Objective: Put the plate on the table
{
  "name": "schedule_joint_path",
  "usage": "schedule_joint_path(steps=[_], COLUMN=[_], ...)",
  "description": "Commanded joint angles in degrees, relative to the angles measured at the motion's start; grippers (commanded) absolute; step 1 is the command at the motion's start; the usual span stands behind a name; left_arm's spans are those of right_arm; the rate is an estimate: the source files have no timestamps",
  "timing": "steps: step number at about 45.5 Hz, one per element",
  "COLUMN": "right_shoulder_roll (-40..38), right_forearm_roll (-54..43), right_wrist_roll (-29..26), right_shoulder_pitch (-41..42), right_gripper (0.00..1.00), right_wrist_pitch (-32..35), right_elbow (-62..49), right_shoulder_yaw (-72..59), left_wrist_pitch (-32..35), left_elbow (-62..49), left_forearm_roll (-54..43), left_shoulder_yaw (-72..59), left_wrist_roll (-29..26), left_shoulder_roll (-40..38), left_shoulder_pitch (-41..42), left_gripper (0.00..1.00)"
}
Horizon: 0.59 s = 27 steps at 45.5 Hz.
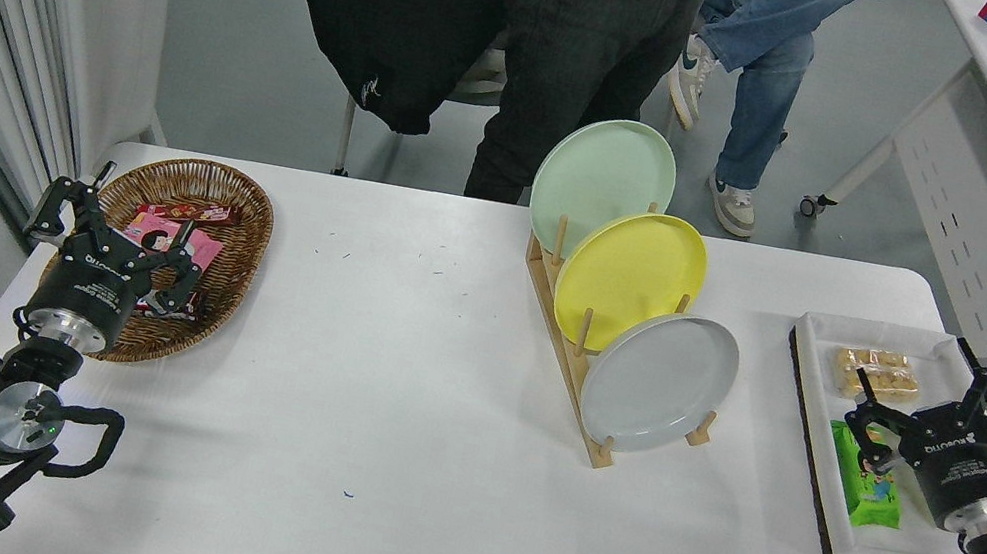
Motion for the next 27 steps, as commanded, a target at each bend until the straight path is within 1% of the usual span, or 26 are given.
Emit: schedule_joint_path(steps=[1, 19, 27], right_shoulder_roll=[0.17, 0.26, 2.19], right_forearm_roll=[-0.04, 0.05, 0.05], right_wrist_roll=[0.0, 0.0, 0.0], right_shoulder_pitch=[0.05, 1.63, 2.42], right_gripper=[0.99, 0.99, 0.99], right_wrist_pitch=[0.5, -0.2, -0.02], right_elbow=[-1.0, -1.35, -2.14], right_shoulder_yaw=[-0.32, -0.23, -0.23], left_wrist_pitch=[-0.07, -0.08, -0.08], left_elbow=[0.0, 0.0, 0.0], left_forearm_roll=[-0.09, -0.09, 0.0], left_shoulder_yaw=[-0.09, 0.0, 0.0], left_wrist_roll=[0.17, 0.44, 0.44], left_shoulder_roll=[0.0, 0.0, 0.0], left_shoulder_pitch=[0.0, 0.0, 0.0], left_gripper=[0.98, 0.98, 0.98])
